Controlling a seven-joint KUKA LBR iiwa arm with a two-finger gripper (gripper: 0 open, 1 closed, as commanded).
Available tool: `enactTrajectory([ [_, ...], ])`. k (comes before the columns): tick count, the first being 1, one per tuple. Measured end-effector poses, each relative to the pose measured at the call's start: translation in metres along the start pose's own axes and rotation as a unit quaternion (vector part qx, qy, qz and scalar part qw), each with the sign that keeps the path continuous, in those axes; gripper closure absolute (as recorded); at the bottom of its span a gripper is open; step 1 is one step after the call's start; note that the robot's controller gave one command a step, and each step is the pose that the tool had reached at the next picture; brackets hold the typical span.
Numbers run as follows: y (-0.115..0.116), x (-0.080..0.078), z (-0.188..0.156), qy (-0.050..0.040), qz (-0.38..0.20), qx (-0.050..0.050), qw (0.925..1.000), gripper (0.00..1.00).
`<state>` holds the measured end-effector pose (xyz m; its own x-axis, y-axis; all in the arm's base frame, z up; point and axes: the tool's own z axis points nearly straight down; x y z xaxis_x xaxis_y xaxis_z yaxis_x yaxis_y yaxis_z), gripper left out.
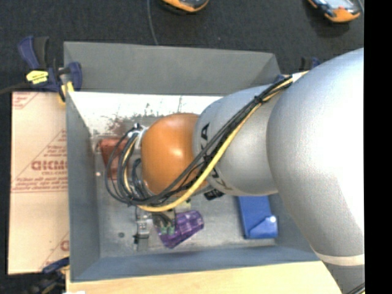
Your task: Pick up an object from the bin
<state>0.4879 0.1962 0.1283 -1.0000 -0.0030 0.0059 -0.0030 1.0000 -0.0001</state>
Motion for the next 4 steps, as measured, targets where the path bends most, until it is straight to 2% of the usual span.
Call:
enactTrajectory([
  [1,-0.001,-0.002,-0.003,-0.0035,0.002,-0.001,1.0,0.0],
  [2,-0.054,0.013,-0.003,-0.0017,0.016,-0.001,0.9999,0.0],
  [3,-0.092,0.011,-0.02,-0.0052,-0.091,-0.001,0.9958,0.0],
  [4,-0.118,-0.01,0.032,-0.0055,-0.062,-0.001,0.998,0.0],
])
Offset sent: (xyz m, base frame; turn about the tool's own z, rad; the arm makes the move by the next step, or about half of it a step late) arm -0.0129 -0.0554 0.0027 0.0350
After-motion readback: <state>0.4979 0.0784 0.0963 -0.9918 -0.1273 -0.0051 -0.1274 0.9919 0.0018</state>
